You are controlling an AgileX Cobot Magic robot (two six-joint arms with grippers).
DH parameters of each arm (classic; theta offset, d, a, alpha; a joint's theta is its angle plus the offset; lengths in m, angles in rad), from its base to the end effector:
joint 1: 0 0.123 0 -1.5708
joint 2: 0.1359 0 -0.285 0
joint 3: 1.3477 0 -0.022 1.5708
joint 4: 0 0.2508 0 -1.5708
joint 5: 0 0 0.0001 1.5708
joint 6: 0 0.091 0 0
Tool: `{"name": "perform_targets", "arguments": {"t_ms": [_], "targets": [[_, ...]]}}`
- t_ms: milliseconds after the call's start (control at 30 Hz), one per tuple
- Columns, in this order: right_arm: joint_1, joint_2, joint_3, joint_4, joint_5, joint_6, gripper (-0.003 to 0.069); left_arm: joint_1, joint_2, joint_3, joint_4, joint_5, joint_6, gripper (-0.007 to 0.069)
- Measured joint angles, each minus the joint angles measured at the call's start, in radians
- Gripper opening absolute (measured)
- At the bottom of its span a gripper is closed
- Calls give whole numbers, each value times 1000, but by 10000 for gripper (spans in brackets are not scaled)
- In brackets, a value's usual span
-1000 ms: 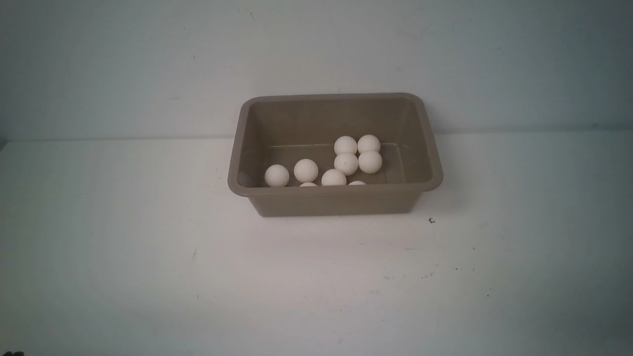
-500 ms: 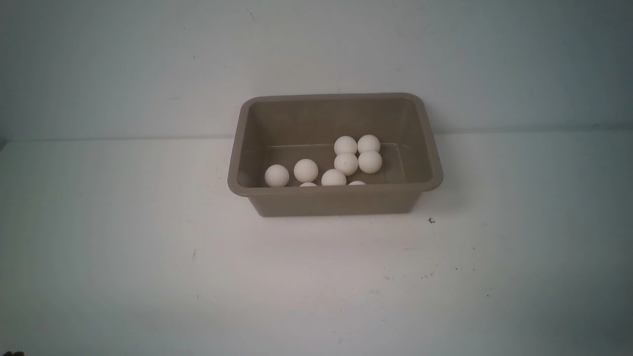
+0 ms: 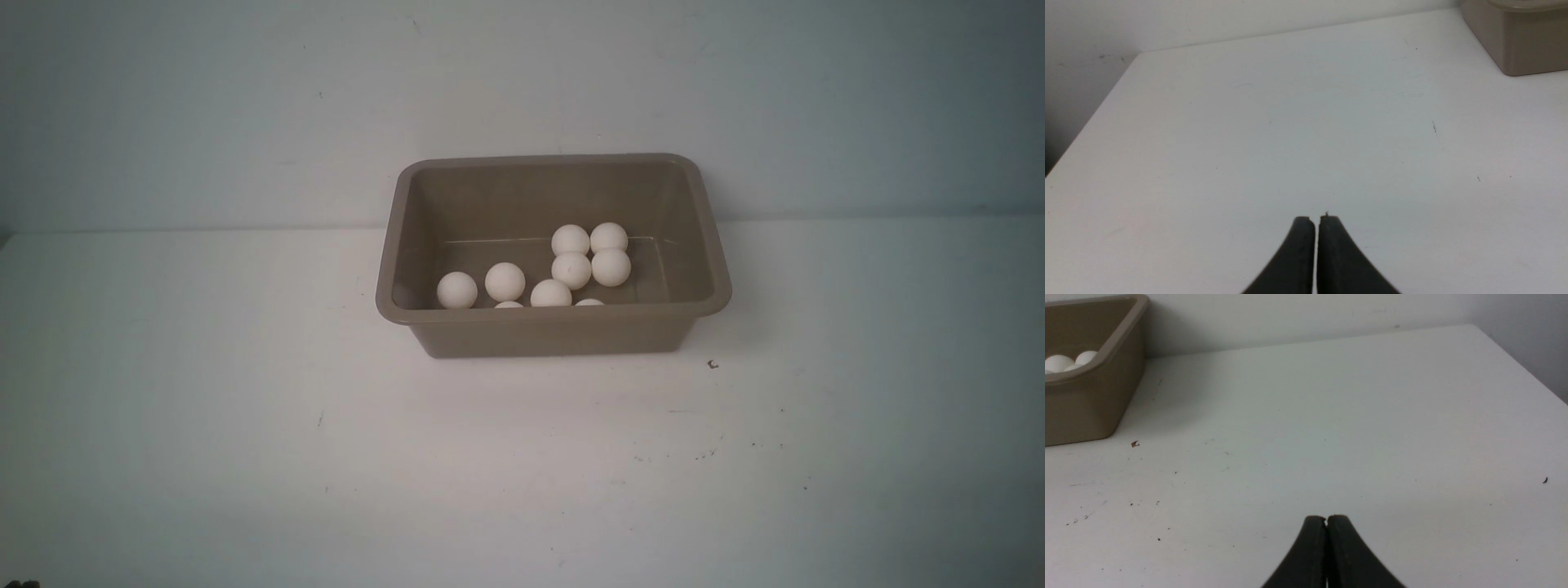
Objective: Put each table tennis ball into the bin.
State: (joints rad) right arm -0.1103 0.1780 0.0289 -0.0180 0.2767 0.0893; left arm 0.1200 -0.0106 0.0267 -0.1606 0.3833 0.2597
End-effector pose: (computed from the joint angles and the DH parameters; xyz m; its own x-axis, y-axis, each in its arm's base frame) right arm 0.0640 -0.0075 0.1677 -0.3745 0.1138 -0.9202 0.1419 0.9878 0.0644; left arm 0.0527 0.0009 0.1708 -0.3058 0.0741 -0.9492 -0.0293 0.9958 0.0872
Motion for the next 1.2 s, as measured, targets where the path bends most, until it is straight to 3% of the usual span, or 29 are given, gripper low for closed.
{"name": "perform_targets", "arguments": {"t_ms": [1200], "targets": [[0,0,0,18,29,29,-17,0,0,0,0,0,0,-4]]}}
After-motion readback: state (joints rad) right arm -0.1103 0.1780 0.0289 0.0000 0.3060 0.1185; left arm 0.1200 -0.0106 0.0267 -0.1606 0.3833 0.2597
